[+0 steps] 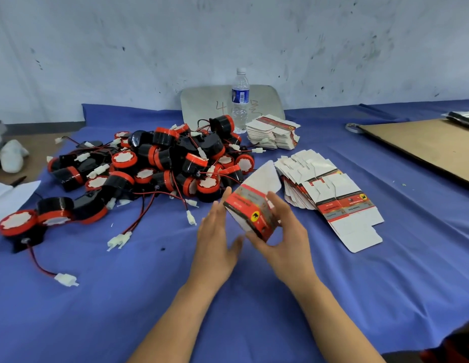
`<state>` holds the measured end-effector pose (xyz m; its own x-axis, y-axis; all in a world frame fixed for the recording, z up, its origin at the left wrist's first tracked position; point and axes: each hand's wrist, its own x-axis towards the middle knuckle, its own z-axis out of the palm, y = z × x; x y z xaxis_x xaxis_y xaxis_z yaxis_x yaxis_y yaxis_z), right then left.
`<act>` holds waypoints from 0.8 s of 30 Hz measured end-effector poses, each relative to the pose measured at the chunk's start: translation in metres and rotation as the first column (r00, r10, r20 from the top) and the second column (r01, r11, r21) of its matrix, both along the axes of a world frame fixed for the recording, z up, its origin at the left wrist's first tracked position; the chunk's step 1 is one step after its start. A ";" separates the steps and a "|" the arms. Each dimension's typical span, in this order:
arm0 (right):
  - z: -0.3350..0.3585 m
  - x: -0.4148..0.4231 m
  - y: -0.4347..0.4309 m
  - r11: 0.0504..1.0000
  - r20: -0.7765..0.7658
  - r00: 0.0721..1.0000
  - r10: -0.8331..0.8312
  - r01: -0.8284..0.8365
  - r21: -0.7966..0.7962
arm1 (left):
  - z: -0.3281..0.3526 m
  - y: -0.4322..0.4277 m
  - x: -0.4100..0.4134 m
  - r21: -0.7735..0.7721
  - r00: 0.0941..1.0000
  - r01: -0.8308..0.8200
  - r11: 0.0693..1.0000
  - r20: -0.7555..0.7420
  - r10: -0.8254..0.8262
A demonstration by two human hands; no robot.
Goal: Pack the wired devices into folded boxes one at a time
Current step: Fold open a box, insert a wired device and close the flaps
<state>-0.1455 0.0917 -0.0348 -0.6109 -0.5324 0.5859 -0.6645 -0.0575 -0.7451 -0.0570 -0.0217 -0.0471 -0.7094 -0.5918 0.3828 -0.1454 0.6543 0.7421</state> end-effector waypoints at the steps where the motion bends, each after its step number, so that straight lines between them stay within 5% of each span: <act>1: -0.003 0.000 -0.001 0.995 -0.154 0.985 -0.082 0.090 0.051 | -0.002 -0.003 0.001 -0.082 0.996 -0.069 0.994 0.058 0.074; 3: -0.006 -0.002 -0.004 0.954 -0.437 0.880 -0.185 0.268 0.134 | -0.005 -0.010 0.004 -0.249 0.935 -0.266 0.931 0.169 0.313; 5: -0.009 -0.002 -0.006 0.910 -0.613 0.771 -0.171 0.362 0.201 | -0.005 -0.018 0.010 -0.262 0.847 -0.423 0.868 0.227 0.481; 10: -0.010 0.004 -0.009 0.891 -0.722 0.689 -0.055 0.360 0.276 | -0.005 -0.032 0.013 -0.164 0.801 -0.450 0.878 0.361 0.478; 14: -0.007 0.008 -0.007 0.877 -0.707 0.707 -0.012 0.348 0.333 | 0.001 -0.030 0.012 0.030 0.889 -0.457 0.889 0.065 0.454; 19: -0.010 0.015 -0.007 0.890 -0.645 0.763 -0.032 0.315 0.329 | 0.016 -0.025 0.018 0.217 0.863 -0.365 0.905 -0.286 0.417; 24: -0.004 0.018 -0.009 0.973 -0.489 0.852 -0.186 0.229 0.028 | 0.029 0.002 0.023 -0.005 0.786 -0.129 0.992 -0.610 0.099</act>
